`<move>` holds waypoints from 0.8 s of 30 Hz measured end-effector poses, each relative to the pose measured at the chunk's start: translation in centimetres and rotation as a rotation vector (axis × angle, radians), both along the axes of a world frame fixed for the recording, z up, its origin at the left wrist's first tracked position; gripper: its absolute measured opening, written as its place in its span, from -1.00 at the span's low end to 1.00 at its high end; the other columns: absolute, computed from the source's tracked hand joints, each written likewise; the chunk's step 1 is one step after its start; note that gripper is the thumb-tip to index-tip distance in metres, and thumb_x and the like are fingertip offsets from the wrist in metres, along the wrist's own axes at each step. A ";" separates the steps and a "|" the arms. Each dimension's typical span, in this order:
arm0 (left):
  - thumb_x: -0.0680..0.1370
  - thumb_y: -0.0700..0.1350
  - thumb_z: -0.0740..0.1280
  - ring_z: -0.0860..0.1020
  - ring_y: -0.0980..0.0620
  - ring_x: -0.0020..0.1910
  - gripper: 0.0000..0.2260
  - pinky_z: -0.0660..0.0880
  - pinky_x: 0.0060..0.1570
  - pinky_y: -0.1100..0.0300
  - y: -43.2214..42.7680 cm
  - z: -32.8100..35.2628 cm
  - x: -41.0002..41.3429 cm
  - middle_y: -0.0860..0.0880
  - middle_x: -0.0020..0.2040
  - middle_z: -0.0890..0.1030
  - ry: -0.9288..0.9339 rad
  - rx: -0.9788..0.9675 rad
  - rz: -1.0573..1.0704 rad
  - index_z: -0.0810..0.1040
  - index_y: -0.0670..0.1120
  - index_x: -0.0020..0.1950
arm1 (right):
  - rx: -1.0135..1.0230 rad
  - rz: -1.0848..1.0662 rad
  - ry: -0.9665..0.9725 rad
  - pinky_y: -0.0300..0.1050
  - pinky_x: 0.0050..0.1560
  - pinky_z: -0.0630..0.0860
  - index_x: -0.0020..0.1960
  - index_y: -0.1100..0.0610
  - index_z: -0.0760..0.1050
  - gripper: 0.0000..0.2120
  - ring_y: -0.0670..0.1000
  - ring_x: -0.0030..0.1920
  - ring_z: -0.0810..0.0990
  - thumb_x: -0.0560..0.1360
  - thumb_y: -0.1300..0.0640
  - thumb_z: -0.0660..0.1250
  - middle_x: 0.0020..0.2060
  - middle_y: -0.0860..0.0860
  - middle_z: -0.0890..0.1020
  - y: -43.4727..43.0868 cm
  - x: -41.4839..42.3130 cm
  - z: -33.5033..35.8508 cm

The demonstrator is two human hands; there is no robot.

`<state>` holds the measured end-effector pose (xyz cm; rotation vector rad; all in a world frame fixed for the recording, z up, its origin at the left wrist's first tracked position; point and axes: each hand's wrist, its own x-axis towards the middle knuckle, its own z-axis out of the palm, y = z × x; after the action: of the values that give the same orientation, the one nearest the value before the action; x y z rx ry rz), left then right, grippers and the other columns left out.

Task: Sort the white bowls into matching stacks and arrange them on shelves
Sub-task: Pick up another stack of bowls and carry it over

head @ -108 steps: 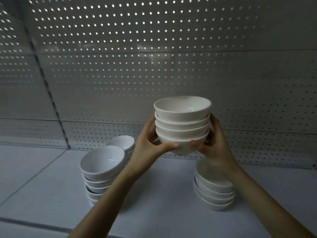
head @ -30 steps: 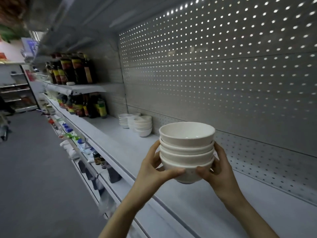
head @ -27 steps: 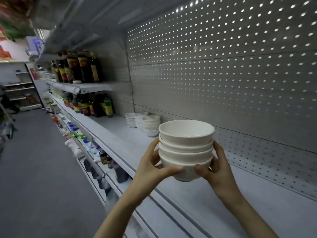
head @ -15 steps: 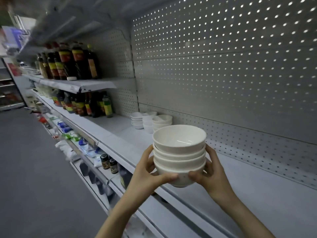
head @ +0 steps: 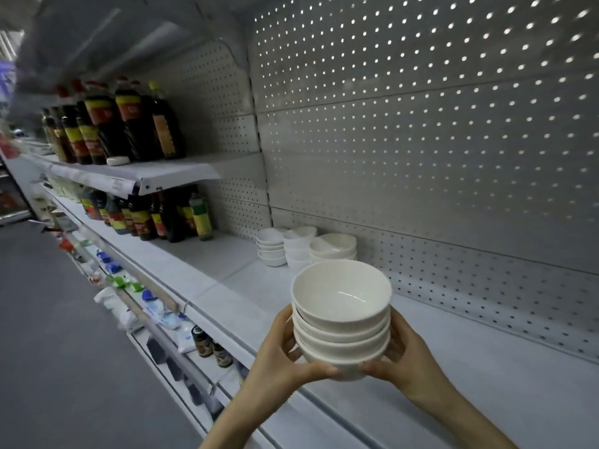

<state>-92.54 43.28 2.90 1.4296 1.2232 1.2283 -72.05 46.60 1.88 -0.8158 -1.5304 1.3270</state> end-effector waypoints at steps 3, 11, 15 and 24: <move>0.08 -0.10 0.65 0.52 0.11 0.25 -0.09 0.45 0.28 0.03 3.7 -1.3 -1.5 0.12 0.23 0.57 0.022 -0.051 -0.056 0.30 0.11 0.34 | -0.027 -0.009 -0.020 -0.40 0.08 0.45 0.31 -0.08 0.30 0.02 -0.23 0.22 0.50 -0.06 -0.19 0.64 0.18 -0.33 0.52 2.9 -1.0 -1.2; 0.17 -0.23 0.62 0.48 0.21 0.25 -0.11 0.45 0.20 0.27 11.8 -5.7 -3.0 0.09 0.32 0.46 0.078 -0.154 -0.229 0.21 0.06 0.36 | -0.137 -0.101 -0.090 -0.34 0.03 0.50 0.30 -0.05 0.31 -0.02 -0.19 0.18 0.53 -0.03 -0.03 0.67 0.16 -0.24 0.57 8.3 -1.6 -4.8; 0.26 -0.36 0.56 0.45 0.33 0.22 -0.16 0.46 0.10 0.35 15.0 -7.1 -2.6 0.13 0.33 0.40 0.073 -0.183 -0.351 0.18 0.03 0.37 | -0.166 -0.205 -0.107 -0.34 0.01 0.51 0.27 -0.08 0.32 0.02 -0.22 0.17 0.53 -0.12 -0.13 0.68 0.20 -0.20 0.52 10.0 -1.4 -6.4; 0.33 -0.20 0.57 0.34 0.40 0.30 -0.09 0.40 0.16 0.41 21.6 -8.6 -0.9 0.27 0.40 0.29 0.132 -0.124 -0.589 0.08 0.12 0.48 | -0.178 -0.379 -0.170 -0.35 0.05 0.48 0.32 -0.09 0.22 0.06 -0.28 0.21 0.47 -0.07 -0.07 0.68 0.28 -0.20 0.41 11.8 -0.6 -8.0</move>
<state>-93.44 64.88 -5.66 1.6377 0.8485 0.6536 -72.61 58.39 -6.09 -1.2899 -1.3115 1.1423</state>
